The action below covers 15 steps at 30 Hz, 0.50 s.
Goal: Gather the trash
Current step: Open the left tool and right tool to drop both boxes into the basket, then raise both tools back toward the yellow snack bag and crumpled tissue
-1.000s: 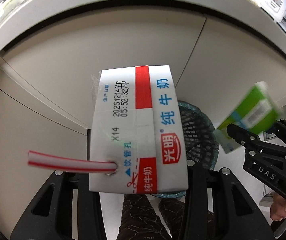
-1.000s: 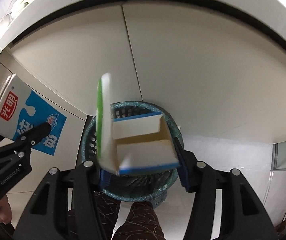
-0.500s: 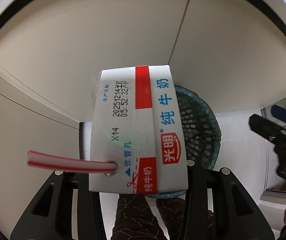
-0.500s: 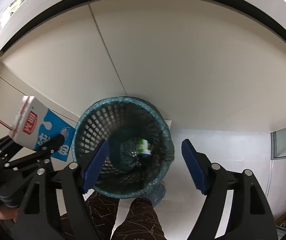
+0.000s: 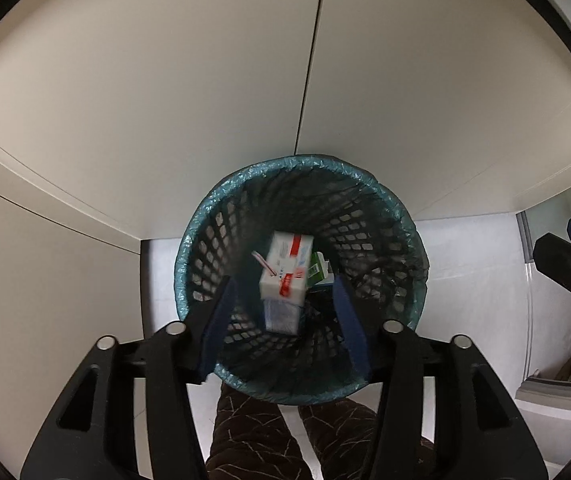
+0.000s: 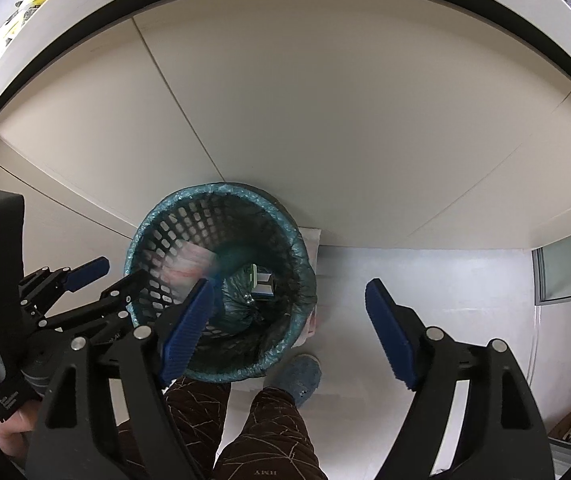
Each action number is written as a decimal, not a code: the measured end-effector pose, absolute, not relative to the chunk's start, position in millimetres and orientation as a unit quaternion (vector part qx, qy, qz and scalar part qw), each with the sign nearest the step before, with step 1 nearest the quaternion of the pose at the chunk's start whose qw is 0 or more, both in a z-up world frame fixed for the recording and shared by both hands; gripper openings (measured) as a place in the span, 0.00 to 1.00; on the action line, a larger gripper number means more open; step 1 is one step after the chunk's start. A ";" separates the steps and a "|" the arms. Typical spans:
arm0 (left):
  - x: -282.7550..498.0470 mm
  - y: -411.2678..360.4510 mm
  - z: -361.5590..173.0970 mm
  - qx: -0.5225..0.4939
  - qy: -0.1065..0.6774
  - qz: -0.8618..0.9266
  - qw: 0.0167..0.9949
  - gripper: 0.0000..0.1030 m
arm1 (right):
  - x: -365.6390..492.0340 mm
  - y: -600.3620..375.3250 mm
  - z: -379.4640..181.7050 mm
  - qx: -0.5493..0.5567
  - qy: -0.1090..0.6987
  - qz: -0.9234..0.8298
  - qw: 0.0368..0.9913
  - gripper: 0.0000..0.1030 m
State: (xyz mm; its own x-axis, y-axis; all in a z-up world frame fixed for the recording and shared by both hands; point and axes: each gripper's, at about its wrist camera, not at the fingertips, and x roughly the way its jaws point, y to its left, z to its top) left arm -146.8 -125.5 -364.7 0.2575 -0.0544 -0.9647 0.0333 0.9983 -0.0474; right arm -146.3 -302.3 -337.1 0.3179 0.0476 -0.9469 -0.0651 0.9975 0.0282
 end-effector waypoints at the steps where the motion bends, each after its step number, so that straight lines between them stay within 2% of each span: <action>1: -147.3 -122.9 -365.3 -0.009 0.608 -0.027 0.794 0.57 | -146.3 -302.1 -338.8 -0.008 0.583 0.034 0.812 0.73; 5: -153.1 -125.3 -362.6 -0.015 0.601 -0.025 0.799 0.66 | -146.3 -304.2 -339.2 -0.007 0.582 0.035 0.812 0.73; 10: -158.2 -121.0 -354.0 -0.034 0.578 -0.026 0.815 0.92 | -143.0 -301.0 -333.6 -0.009 0.577 0.039 0.816 0.73; 15: -150.2 -110.8 -330.1 -0.046 0.566 -0.024 0.822 0.93 | -138.1 -296.2 -319.2 -0.012 0.569 0.041 0.821 0.77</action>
